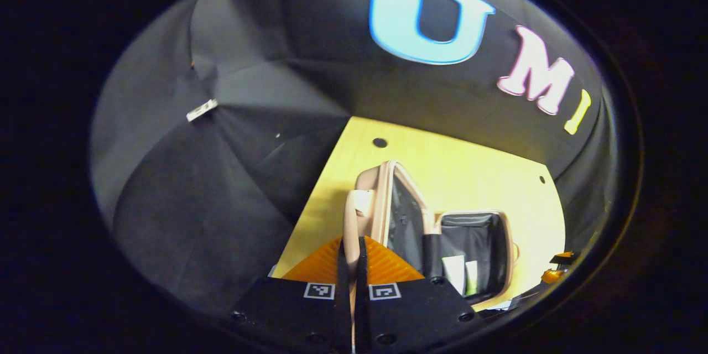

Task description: First open the suitcase, pack the skin care products into it, and then close the suitcase.

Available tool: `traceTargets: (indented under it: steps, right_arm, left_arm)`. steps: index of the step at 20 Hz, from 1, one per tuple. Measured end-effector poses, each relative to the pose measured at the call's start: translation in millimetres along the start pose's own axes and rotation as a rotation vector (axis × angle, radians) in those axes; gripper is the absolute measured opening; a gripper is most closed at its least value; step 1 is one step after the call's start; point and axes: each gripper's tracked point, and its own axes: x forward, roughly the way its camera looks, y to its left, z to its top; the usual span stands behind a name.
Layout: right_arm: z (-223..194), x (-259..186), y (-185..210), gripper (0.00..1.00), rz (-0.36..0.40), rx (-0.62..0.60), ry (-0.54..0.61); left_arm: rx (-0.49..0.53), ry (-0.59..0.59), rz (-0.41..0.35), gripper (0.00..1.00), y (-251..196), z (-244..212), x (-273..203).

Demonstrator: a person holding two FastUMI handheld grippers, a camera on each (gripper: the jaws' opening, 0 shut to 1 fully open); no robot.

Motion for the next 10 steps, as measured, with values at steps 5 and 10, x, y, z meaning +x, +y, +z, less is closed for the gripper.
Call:
traceTargets:
  steps: [5, 10]
  right_arm:
    - [-3, -39, -23, 0.98, 0.001, 0.017, -0.056]
    - [-11, -76, -64, 0.97, -0.048, 0.065, -0.082]
  left_arm:
    - [0.106, -0.065, -0.184, 0.08, -143, 21, -34]
    - [0.167, 0.085, -0.409, 0.08, -302, -46, -9]
